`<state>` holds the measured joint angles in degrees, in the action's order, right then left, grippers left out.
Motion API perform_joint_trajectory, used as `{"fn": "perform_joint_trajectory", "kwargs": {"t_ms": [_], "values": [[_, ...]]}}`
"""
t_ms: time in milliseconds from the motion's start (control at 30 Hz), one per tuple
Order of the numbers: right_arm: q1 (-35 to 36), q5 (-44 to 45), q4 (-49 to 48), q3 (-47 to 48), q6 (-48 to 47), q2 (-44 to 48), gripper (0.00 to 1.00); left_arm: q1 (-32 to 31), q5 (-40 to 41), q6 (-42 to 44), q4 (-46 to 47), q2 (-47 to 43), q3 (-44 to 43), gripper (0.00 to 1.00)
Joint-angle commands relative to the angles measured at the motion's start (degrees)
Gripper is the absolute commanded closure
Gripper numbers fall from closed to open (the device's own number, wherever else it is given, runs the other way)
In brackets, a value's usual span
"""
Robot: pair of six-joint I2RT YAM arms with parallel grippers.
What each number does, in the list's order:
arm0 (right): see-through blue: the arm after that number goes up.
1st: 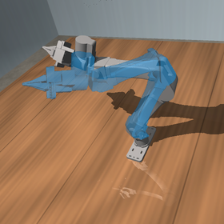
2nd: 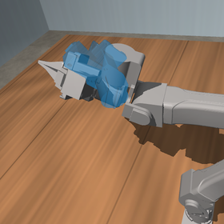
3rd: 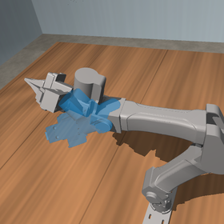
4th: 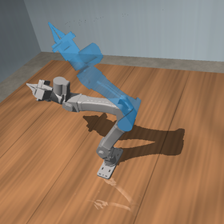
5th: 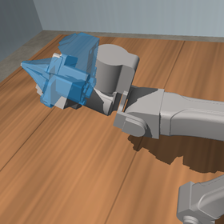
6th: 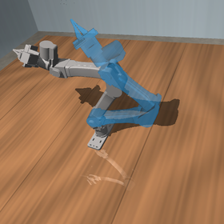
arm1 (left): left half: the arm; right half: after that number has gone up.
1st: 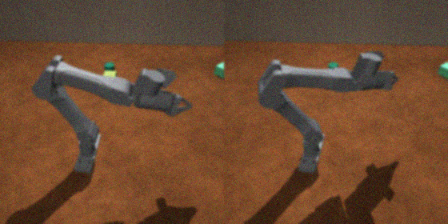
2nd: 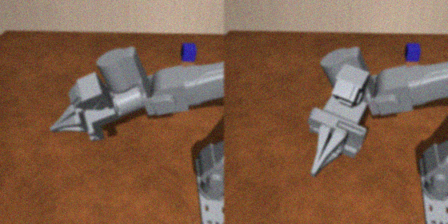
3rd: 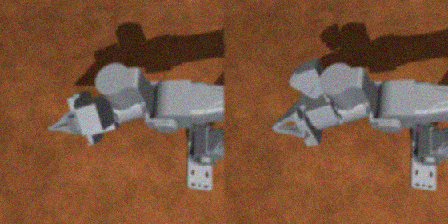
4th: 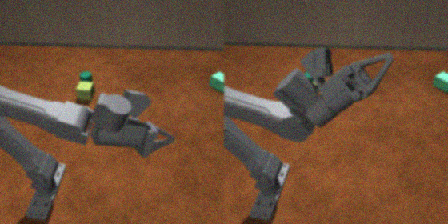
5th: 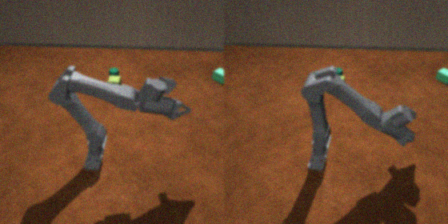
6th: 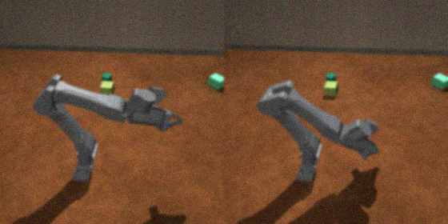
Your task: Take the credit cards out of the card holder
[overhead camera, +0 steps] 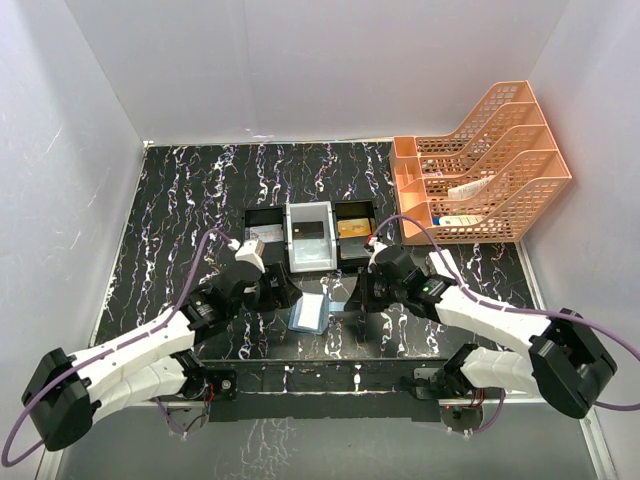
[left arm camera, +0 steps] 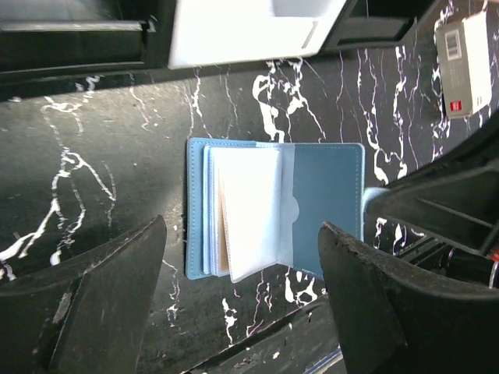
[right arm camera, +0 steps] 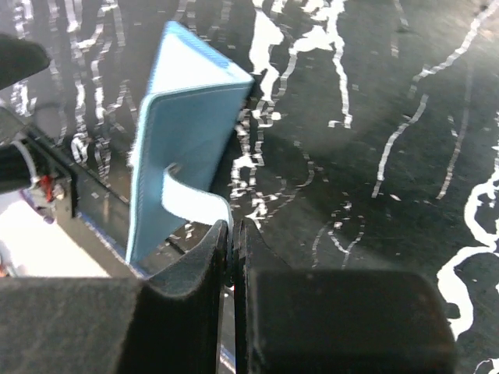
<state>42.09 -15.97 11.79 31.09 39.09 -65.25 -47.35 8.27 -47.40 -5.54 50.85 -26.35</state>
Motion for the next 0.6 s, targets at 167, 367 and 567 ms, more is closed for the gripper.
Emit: {"fn": "perform_joint_trajectory", "kwargs": {"t_ms": [167,367,567], "values": [[-1.4,6.9,0.3,-1.0,2.3,-8.0,1.00,0.3,-11.6,2.2,10.4,8.6,1.2,0.31],[-1.4,8.0,0.4,0.0,2.1,-8.2,1.00,0.2,-15.8,1.3,13.8,12.1,2.1,0.41],[-1.5,7.6,0.4,0.3,1.8,-9.2,1.00,0.2,-18.9,-0.2,15.8,15.9,2.3,0.48]]}}
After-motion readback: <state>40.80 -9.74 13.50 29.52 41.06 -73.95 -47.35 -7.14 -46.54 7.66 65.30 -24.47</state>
